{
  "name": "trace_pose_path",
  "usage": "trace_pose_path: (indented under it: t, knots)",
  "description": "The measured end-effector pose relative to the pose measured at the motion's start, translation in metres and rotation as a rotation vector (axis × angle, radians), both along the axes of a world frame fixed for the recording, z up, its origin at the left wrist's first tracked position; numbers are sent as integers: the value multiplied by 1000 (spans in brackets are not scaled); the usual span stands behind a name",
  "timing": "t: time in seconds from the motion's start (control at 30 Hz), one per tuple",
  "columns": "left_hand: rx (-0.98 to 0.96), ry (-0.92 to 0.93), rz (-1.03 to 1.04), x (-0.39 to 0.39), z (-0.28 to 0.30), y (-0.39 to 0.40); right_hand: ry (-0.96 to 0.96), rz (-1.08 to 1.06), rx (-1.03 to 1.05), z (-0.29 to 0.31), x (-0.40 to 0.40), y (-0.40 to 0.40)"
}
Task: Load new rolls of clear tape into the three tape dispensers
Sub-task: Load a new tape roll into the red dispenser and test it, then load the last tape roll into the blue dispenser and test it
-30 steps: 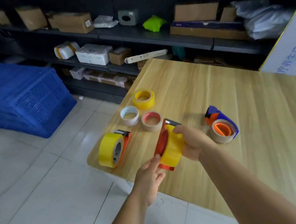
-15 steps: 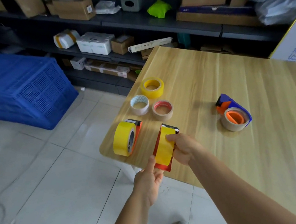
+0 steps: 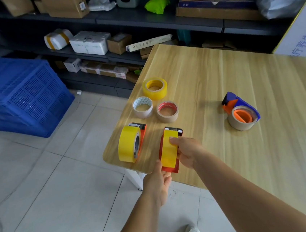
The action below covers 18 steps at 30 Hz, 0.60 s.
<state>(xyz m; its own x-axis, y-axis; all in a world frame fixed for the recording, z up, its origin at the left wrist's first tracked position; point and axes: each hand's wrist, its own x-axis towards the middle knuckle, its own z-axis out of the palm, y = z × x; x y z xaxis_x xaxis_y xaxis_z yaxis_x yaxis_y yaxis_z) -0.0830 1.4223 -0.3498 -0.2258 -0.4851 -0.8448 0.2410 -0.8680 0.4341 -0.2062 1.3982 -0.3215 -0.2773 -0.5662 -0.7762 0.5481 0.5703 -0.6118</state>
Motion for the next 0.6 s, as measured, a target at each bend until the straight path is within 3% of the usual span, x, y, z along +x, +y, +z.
trace_pose_path:
  t: [0.23, 0.6]
  knots:
    - [17, -47, 75, -6, -1, -4, 56, 20, -13, -4, -1, -2]
    - [-18, -70, -50, -1, 10, 4, 237, -10, 48, -6, 2, -1]
